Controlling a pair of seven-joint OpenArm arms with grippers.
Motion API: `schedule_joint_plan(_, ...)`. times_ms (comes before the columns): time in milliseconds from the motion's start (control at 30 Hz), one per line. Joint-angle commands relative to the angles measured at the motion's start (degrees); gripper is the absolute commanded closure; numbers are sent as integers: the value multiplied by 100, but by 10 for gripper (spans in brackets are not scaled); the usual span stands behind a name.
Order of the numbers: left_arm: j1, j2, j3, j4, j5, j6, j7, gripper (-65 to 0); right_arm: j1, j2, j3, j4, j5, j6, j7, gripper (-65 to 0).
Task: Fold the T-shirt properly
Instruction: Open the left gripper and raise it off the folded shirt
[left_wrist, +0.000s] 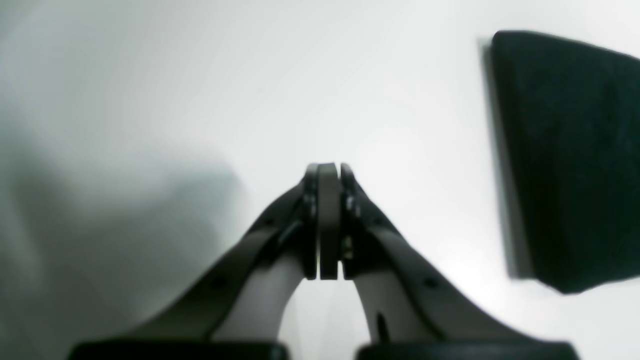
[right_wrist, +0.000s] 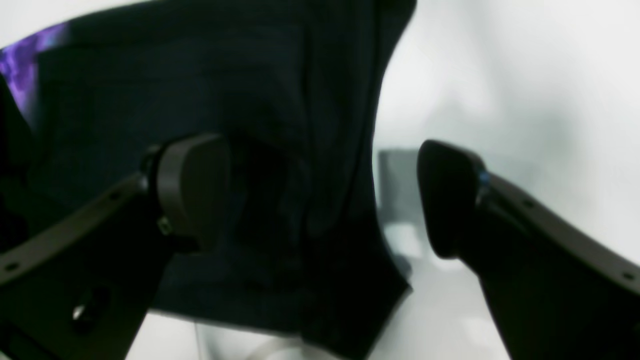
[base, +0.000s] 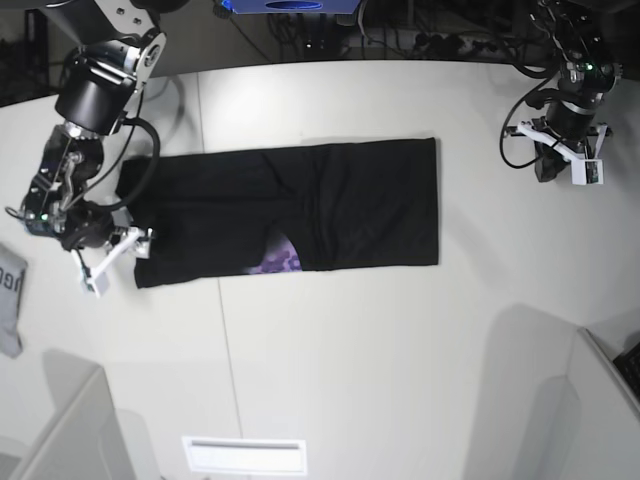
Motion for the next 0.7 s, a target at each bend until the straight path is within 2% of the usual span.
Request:
schedule_joint_plan(0, 1, -64, -153, -18, -54, -91, -107, 0, 169, 90, 17, -57, 89, 24, 100, -533)
schedule_joint_plan(100, 1, -64, -338, -211, -54, -302, -115, 0, 231, 195, 17, -435, 89, 24, 117, -531)
schedule_joint_plan(267, -25, -64, -311, -370, -54, -320, -124, 0, 213, 186, 17, -655, 89, 24, 56, -530)
schedule_joint_plan(367, -69, -64, -285, -378, -54, -320, -124, 0, 64, 107, 17, -620, 98, 24, -190, -530)
schedule_joint_plan(667, -236, -64, 542, -378, -54, -285, -124, 0, -244, -104, -10, -339, 98, 32, -357, -528)
